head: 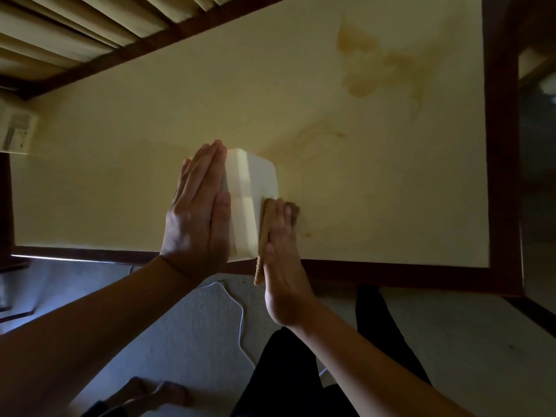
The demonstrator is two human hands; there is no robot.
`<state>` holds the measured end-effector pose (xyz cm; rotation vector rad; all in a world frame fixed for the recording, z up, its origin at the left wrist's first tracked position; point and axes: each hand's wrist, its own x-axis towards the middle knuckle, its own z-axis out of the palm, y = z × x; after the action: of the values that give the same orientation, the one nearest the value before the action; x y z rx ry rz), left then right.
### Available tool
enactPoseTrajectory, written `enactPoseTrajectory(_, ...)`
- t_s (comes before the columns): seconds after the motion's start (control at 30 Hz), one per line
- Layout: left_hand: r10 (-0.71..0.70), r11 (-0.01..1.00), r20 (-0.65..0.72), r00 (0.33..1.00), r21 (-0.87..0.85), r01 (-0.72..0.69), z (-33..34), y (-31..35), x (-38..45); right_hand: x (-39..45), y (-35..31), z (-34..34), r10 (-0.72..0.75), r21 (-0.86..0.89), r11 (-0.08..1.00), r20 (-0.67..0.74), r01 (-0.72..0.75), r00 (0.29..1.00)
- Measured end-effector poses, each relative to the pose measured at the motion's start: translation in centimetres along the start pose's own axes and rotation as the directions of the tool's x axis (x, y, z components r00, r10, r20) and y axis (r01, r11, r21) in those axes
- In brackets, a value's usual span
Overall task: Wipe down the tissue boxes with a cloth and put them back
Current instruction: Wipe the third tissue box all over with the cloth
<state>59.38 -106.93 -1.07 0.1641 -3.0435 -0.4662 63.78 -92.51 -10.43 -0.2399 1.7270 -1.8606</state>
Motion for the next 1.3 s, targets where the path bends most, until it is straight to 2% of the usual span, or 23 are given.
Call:
enactPoseTrajectory(0.07, 0.003, 1.000, -0.001, 1.000, 0.002, -0.003, 0.0, 0.0, 0.0, 1.0, -1.1, 0.3, -0.086, -0.029, 0.996, 0.004, 0.086, 0.996)
enactPoseTrajectory(0.2, 0.004, 1.000, -0.007, 1.000, -0.006, -0.004, 0.1, -0.1, 0.0, 4.4, -3.4, 0.0, -0.226, 0.064, 0.972, 0.013, 0.225, 0.974)
enactPoseTrajectory(0.3, -0.003, 1.000, -0.011, 1.000, -0.017, 0.003, 0.1, -0.2, 0.0, 7.5, -3.6, -0.5, -0.306, 0.037, 0.951, 0.001, 0.306, 0.952)
enactPoseTrajectory(0.5, -0.013, 1.000, -0.015, 1.000, -0.025, 0.012, 0.2, -0.2, 0.0, 10.1, -0.6, -1.1, -0.186, 0.024, 0.982, -0.028, 0.187, 0.982)
enactPoseTrajectory(0.67, -0.022, 0.999, -0.019, 1.000, -0.032, 0.022, 0.2, 0.0, 0.0, 4.7, 0.6, -0.5, -0.058, 0.090, 0.994, 0.012, 0.056, 0.998)
enactPoseTrajectory(0.8, -0.026, 0.999, -0.015, 1.000, -0.037, 0.025, 0.1, 0.0, -0.1, 0.8, 0.7, -0.1, -0.023, 0.111, 0.994, 0.035, 0.019, 0.999)
enactPoseTrajectory(1.0, -0.019, 1.000, -0.010, 1.000, -0.020, 0.019, 0.2, 0.0, -0.1, 2.2, -2.7, 0.0, -0.132, 0.079, 0.989, 0.059, 0.127, 0.989)
enactPoseTrajectory(1.17, 0.000, 1.000, -0.018, 1.000, -0.008, -0.001, 0.1, -0.1, 0.0, 6.8, -3.9, -0.7, -0.312, 0.033, 0.950, 0.048, 0.311, 0.949)
enactPoseTrajectory(1.23, -0.001, 1.000, -0.017, 1.000, -0.008, 0.001, 0.1, -0.1, 0.0, 9.1, -3.2, -0.8, -0.318, -0.002, 0.948, 0.030, 0.319, 0.947)
enactPoseTrajectory(1.3, -0.008, 1.000, -0.014, 1.000, -0.010, 0.008, 0.1, -0.1, 0.0, 10.7, -1.9, -0.9, -0.265, -0.034, 0.964, 0.003, 0.265, 0.964)
